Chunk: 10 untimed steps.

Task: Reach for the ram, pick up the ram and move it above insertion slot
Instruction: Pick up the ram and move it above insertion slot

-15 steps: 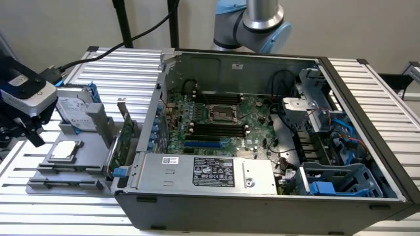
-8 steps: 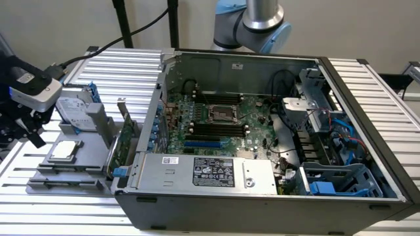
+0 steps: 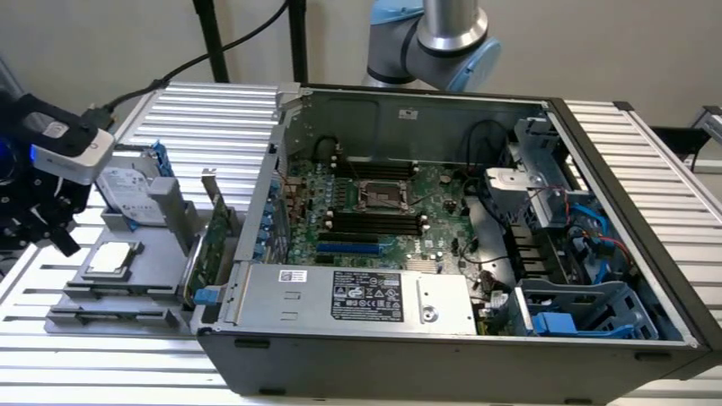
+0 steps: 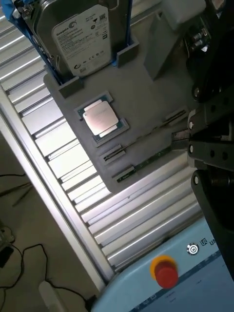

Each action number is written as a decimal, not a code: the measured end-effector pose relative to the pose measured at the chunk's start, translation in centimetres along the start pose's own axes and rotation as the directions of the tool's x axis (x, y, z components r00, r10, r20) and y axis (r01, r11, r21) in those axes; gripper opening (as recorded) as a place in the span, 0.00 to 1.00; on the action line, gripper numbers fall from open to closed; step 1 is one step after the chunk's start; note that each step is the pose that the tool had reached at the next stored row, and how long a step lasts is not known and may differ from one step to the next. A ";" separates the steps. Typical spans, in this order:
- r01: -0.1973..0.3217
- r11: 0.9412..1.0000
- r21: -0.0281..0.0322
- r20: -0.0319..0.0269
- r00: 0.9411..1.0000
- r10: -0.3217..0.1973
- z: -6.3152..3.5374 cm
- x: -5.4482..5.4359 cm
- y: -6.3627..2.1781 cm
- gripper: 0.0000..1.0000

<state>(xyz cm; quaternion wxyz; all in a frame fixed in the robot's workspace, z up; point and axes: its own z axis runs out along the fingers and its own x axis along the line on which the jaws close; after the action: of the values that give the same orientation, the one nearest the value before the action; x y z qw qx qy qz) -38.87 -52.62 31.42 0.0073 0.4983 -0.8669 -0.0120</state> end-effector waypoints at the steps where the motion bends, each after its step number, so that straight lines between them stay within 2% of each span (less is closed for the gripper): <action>1: 0.018 1.000 0.000 -0.001 1.000 -0.018 0.04 0.0 0.00 0.11; 6: 0.109 0.994 0.000 -0.003 0.994 -0.109 0.23 0.0 0.00 0.11; 10: 0.180 0.984 0.000 -0.005 0.984 -0.180 0.40 0.0 -0.01 0.11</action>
<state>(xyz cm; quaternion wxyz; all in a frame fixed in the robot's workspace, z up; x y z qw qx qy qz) -38.87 -52.62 31.02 0.0084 0.5748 -0.8182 -0.0113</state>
